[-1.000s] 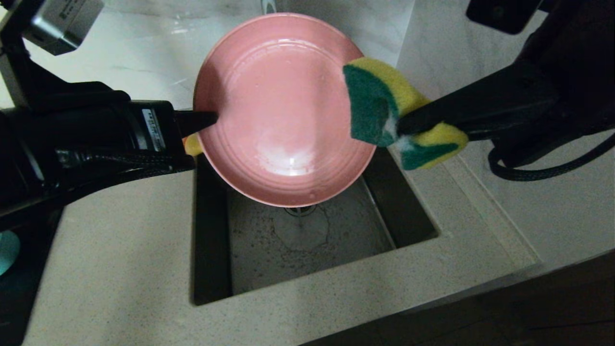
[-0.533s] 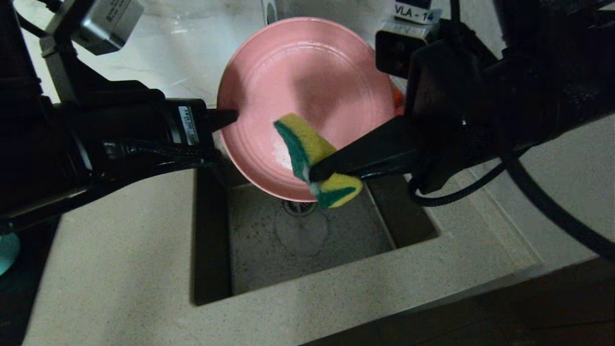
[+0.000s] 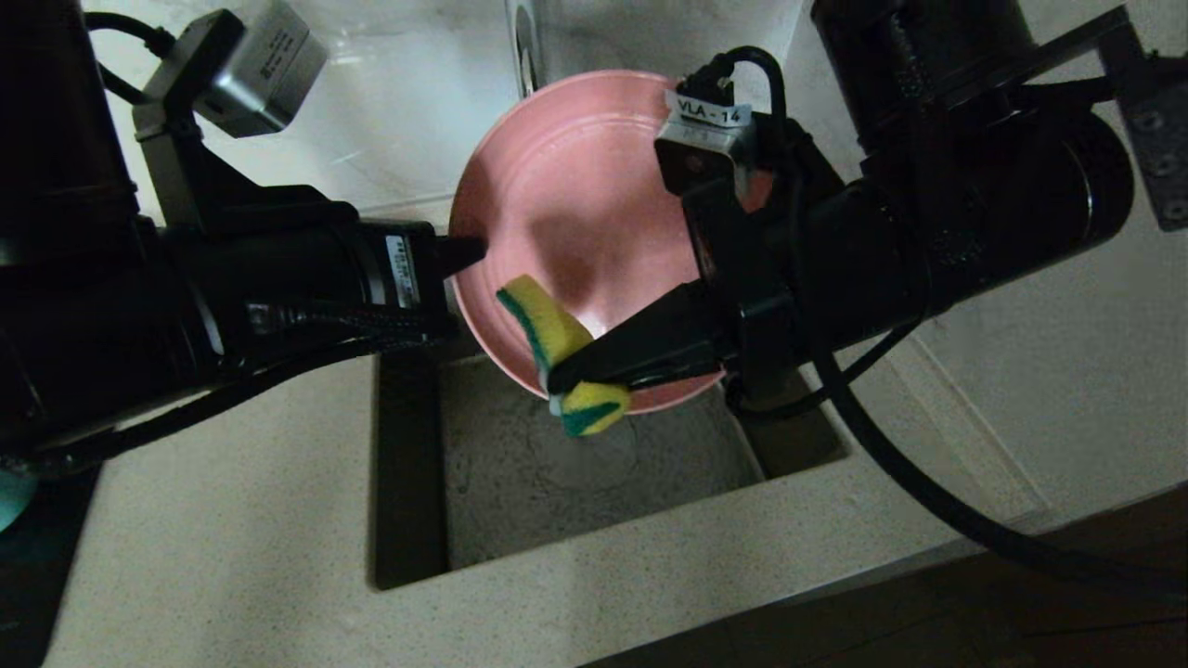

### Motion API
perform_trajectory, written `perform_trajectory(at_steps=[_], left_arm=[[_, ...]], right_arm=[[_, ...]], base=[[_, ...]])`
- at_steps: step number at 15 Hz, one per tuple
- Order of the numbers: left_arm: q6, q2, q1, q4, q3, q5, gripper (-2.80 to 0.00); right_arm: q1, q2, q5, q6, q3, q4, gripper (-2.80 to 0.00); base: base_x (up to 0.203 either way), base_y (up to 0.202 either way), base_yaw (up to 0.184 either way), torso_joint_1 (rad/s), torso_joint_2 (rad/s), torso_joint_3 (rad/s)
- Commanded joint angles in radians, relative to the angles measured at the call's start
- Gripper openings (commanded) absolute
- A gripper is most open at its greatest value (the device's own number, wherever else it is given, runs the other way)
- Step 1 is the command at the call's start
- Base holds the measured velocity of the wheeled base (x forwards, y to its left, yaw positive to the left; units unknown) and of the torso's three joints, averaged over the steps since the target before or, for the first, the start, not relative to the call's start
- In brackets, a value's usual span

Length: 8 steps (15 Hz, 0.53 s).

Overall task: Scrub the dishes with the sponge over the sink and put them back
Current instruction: Wipe the plate

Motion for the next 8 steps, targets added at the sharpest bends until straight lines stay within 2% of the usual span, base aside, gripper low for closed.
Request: perform_trajectory(at_steps=[1,5,8], left_arm=[[-0.001,-0.013,-0.005,-0.001,0.014,0.001,-2.80],[-0.004,-0.043,-0.014,-0.001,0.041,0.001,-2.80],[-0.005,-0.061,-0.015,-0.001,0.053,0.001,-2.80]], right_arm=[[0.000,0.020,0.000,0.003,0.000,-0.003,-2.80],[-0.022,0.034,-0.008,0.005,-0.003,-0.023,-2.80],[-0.029,0.040,-0.069,0.005,-0.003,-0.027,-2.80]], base=[[0.000,0.000,0.000,0.000,0.00,0.000],[0.000,0.000,0.000,0.000,0.00,0.000],[0.000,0.000,0.000,0.000,0.00,0.000]])
